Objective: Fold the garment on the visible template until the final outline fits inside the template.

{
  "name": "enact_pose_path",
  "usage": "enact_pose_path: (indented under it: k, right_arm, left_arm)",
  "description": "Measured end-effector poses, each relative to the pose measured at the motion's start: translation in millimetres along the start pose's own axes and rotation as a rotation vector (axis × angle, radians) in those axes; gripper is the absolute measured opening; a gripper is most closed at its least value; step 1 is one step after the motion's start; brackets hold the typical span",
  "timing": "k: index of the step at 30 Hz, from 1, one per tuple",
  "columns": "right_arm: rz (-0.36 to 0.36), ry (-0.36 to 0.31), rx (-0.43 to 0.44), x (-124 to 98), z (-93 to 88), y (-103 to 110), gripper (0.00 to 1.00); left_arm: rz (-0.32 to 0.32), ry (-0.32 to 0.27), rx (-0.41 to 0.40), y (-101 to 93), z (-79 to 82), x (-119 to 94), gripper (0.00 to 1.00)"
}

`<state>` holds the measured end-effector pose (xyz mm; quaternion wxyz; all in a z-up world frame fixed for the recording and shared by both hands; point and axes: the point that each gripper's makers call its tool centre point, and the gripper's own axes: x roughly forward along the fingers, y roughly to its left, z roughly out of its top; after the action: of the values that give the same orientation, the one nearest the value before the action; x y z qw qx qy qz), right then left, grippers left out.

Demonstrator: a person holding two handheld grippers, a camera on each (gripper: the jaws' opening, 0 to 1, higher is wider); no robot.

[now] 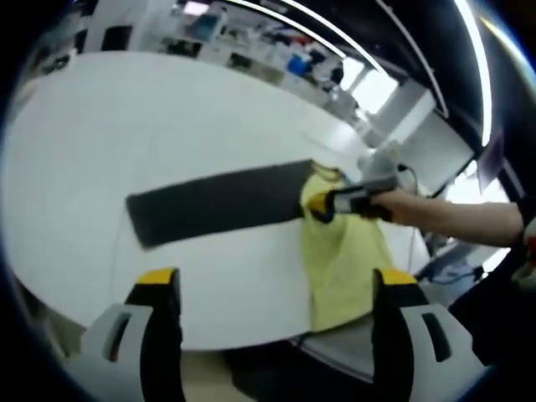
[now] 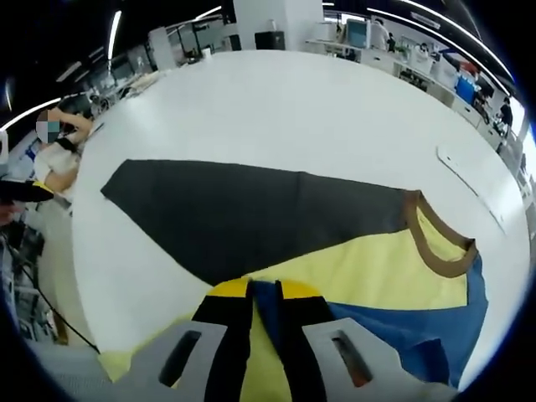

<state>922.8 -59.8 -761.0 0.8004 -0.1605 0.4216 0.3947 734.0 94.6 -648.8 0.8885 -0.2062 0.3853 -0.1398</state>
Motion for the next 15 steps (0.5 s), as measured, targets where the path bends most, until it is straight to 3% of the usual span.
enact_pose_path:
  k: [7,15]
  right_arm:
    - [0.002,-0.038,0.014,-9.8,10.1,-5.7,0.14]
    - [0.052,-0.074,-0.054,-24.9,13.2,-4.7,0.2]
  left_arm:
    - [-0.009,0.0,0.01,0.0,3.0,2.1,0.9]
    - [-0.023,0.003,0.03,0.0,8.0,6.1,0.91]
